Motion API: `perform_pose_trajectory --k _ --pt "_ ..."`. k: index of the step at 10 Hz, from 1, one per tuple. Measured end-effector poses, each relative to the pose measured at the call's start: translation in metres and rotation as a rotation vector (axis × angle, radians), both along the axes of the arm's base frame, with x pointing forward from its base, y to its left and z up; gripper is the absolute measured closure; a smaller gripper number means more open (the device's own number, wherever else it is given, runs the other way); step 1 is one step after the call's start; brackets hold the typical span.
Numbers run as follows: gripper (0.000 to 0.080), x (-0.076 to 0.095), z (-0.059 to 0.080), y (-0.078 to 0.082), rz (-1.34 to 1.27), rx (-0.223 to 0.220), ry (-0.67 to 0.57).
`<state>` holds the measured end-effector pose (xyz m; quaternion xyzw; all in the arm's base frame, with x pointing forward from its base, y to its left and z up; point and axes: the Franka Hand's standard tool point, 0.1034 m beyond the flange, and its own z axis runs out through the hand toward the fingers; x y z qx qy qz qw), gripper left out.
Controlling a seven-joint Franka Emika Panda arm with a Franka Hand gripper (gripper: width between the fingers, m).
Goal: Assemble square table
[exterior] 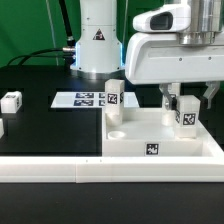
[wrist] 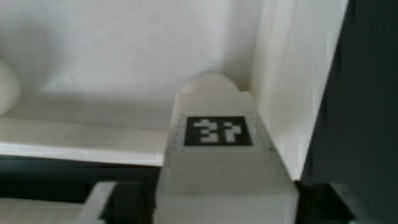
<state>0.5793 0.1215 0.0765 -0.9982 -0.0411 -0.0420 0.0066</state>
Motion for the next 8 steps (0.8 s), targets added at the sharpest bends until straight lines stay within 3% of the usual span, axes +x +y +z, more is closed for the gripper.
perform_pose_trajectory --k 1,4,8 --pt "0.0509 0.0 0.0 0.0 0.0 0.0 0.0" --pt "0.0509 0.0 -0.0001 0.0 -0.022 0.002 0.001" --pt "0.0509 -0.0002 -0.0009 -0.0032 -0.416 0.059 0.004"
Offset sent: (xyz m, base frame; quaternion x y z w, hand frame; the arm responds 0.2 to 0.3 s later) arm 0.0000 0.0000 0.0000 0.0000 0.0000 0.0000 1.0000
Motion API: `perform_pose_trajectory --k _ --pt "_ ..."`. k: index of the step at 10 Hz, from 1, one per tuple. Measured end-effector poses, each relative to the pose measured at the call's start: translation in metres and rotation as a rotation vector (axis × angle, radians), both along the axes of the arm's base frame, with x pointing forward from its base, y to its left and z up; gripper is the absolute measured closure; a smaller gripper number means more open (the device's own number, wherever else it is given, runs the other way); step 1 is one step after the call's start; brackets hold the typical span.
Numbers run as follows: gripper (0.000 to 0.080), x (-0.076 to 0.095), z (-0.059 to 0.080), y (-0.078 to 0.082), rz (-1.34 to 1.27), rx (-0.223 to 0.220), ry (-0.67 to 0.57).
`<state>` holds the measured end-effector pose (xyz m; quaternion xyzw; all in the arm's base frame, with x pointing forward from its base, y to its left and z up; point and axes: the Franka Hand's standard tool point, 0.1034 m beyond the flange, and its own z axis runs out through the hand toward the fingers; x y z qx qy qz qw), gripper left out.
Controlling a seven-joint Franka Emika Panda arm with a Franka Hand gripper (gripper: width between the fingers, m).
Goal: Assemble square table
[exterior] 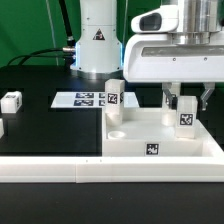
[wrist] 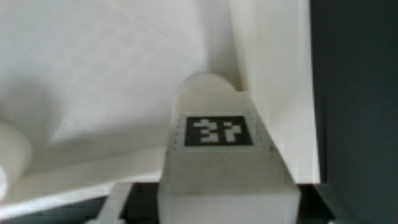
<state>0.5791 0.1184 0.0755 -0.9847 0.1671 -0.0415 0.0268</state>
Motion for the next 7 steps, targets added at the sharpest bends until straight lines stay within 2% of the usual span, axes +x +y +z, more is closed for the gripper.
perform_pose_trajectory --k 7 --pt "0.0508 -0.003 -0.0009 0.0007 -0.721 0.061 0.02"
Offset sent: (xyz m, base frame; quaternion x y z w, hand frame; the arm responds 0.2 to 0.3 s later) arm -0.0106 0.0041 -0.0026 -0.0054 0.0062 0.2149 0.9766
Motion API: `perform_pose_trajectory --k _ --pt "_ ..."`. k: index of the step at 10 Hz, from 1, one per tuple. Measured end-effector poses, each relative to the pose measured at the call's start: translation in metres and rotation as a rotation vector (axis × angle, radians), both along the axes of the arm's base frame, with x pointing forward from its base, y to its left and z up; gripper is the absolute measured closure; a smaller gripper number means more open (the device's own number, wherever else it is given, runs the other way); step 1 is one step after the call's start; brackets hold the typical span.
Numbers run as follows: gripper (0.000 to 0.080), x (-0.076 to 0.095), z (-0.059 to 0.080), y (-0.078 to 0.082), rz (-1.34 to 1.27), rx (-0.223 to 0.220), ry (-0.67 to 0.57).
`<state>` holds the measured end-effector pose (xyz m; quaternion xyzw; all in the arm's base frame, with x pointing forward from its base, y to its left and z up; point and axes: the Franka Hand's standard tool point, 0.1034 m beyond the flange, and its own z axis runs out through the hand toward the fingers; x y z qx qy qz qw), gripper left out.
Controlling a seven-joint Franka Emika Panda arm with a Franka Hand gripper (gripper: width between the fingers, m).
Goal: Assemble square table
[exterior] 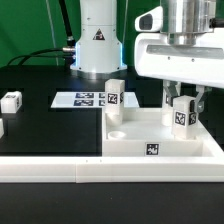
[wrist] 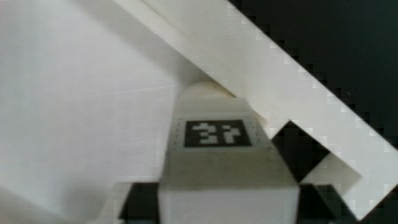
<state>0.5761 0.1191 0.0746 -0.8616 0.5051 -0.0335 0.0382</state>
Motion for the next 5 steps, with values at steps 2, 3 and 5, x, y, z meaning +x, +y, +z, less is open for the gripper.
perform_pose_trajectory --k 2,3,5 --pt "0.0508 -0.001 0.0003 0.0022 -0.276 0.029 0.013" --pt "0.0508 -0.0011 0.0003 0.0026 -0.343 0.038 0.015" --pt "0.0508 -0.001 0.0002 0.0018 -0.425 0.056 0.02"
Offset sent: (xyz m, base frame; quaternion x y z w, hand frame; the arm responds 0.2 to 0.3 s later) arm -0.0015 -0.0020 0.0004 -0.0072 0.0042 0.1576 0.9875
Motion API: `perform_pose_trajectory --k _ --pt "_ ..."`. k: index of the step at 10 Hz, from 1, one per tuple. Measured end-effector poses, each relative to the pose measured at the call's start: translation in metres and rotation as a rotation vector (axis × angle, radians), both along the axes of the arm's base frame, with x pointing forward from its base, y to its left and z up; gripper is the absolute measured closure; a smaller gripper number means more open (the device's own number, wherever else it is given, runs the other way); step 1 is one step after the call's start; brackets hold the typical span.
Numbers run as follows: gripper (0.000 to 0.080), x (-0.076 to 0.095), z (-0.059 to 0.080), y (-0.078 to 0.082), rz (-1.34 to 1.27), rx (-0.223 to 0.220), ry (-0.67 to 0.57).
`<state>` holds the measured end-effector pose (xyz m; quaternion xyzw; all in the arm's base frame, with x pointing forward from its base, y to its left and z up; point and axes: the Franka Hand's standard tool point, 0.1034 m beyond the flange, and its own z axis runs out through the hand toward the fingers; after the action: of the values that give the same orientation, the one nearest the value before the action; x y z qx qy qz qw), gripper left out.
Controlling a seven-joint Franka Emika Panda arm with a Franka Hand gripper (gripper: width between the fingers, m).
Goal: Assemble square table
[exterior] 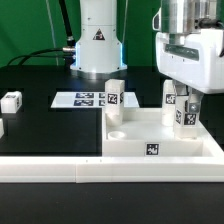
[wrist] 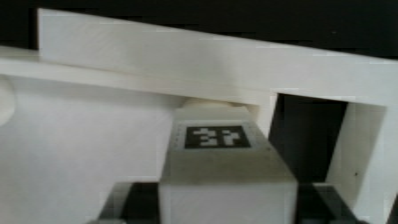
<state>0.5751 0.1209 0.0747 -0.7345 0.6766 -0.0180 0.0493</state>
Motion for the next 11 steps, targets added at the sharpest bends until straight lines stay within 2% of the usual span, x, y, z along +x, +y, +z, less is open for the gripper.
perform_pose_trajectory --k 2,3,4,5,11 --pt "0.0508 -0.0003 -0.0002 0.0011 -0.037 0.009 0.002" --pt "0.0348 -0.0005 -0.0003 0.0006 0.033 0.003 0.002" --pt "0.0223 -0.0009 -0.0005 -0.0002 0.11 -0.003 0.002" --pt "0.0165 -0.0007 -0.0005 -0.0008 0.176 -0.009 -0.002" --pt "0.0151 -0.0004 -0.0038 -0.0033 0.766 -0.065 -0.028"
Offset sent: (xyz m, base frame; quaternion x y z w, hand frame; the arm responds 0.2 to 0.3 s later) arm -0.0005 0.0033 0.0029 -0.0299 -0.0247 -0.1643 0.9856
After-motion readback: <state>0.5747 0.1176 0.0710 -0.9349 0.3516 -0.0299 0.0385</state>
